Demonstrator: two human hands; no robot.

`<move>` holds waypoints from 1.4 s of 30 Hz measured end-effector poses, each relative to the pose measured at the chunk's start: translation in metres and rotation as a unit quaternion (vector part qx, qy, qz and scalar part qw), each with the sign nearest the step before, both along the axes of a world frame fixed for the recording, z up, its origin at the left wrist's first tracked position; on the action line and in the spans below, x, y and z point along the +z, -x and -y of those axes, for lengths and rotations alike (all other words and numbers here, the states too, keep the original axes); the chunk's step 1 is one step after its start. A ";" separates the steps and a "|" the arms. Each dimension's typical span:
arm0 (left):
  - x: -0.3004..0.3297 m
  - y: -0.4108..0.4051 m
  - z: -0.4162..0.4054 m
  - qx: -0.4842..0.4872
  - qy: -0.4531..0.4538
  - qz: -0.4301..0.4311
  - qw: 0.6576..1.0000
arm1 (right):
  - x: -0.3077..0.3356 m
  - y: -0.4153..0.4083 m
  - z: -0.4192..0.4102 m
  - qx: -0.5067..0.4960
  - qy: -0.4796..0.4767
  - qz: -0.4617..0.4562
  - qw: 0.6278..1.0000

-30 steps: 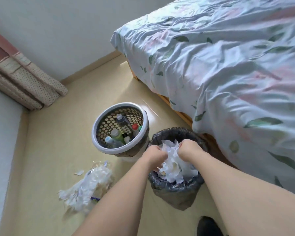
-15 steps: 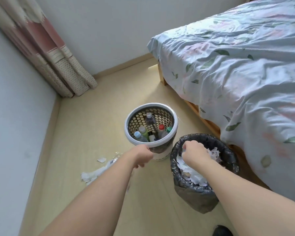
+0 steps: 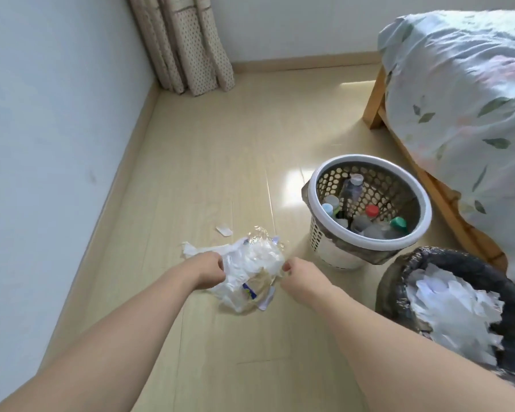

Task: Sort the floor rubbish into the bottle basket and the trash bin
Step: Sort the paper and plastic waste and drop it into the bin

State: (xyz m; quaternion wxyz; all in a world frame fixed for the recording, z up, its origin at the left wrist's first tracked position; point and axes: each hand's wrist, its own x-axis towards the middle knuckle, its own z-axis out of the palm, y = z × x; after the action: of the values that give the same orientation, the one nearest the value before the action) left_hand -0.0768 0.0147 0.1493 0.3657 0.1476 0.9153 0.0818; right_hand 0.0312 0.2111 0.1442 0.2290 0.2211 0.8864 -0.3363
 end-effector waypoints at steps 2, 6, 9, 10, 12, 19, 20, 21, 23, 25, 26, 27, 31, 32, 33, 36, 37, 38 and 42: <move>-0.046 0.008 0.013 0.007 -0.015 0.022 1.000 | -0.036 0.021 0.014 -0.012 0.002 0.032 0.999; -0.120 0.016 0.024 0.021 -0.028 0.016 0.999 | -0.096 0.051 0.029 -0.027 0.015 0.093 0.995; -0.163 0.020 0.029 0.061 -0.060 0.012 0.996 | -0.139 0.061 0.042 -0.047 0.013 0.097 0.994; -0.178 0.021 0.031 0.073 -0.071 0.013 0.995 | -0.154 0.063 0.046 -0.056 0.010 0.092 0.994; -0.198 0.023 0.034 0.091 -0.086 0.008 0.992 | -0.179 0.066 0.056 -0.058 -0.006 0.087 0.994; -0.233 0.020 0.052 0.161 -0.123 -0.005 0.979 | -0.221 0.080 0.077 0.030 -0.110 0.079 0.990; -0.236 0.018 0.055 0.164 -0.126 -0.002 0.978 | -0.223 0.082 0.077 0.037 -0.124 0.070 0.989; -0.237 0.017 0.057 0.166 -0.129 0.002 0.978 | -0.225 0.084 0.076 0.040 -0.134 0.061 0.988; -0.239 0.015 0.059 0.175 -0.136 0.003 0.975 | -0.228 0.085 0.073 0.046 -0.135 0.057 0.988; -0.238 0.013 0.059 0.178 -0.141 -0.021 0.974 | -0.226 0.082 0.068 0.043 -0.103 0.055 0.992; -0.237 0.011 0.057 0.166 -0.142 -0.049 0.975 | -0.223 0.078 0.065 0.037 -0.074 0.048 0.995; -0.236 0.010 0.054 0.145 -0.145 -0.083 0.975 | -0.220 0.074 0.060 0.028 -0.047 0.034 0.998; -0.236 0.000 0.033 0.023 -0.160 -0.178 0.971 | -0.207 0.058 0.040 0.019 -0.024 0.030 0.999; -0.237 -0.003 0.026 -0.008 -0.154 -0.206 0.966 | -0.204 0.055 0.035 0.012 -0.037 0.039 0.998; -0.238 -0.007 0.021 -0.034 -0.144 -0.236 0.960 | -0.204 0.051 0.031 0.003 -0.048 0.052 0.997; -0.237 -0.012 0.006 -0.081 -0.100 -0.297 0.946 | -0.202 0.044 0.023 -0.004 -0.058 0.082 0.995; -0.237 -0.013 0.004 -0.094 -0.088 -0.308 0.943 | -0.202 0.042 0.021 -0.001 -0.064 0.088 0.994; -0.237 -0.014 0.003 -0.106 -0.080 -0.312 0.941 | -0.202 0.042 0.020 0.001 -0.067 0.096 0.993; -0.245 -0.019 0.007 -0.114 -0.106 -0.325 0.933 | -0.201 0.043 0.020 0.018 -0.066 0.139 0.988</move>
State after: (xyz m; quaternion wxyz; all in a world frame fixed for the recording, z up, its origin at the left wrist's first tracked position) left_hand -0.0573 0.0080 -0.0954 0.0371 0.3075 0.9471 0.0835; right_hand -0.0120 0.1908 -0.0568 0.3413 0.2642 0.8699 -0.2387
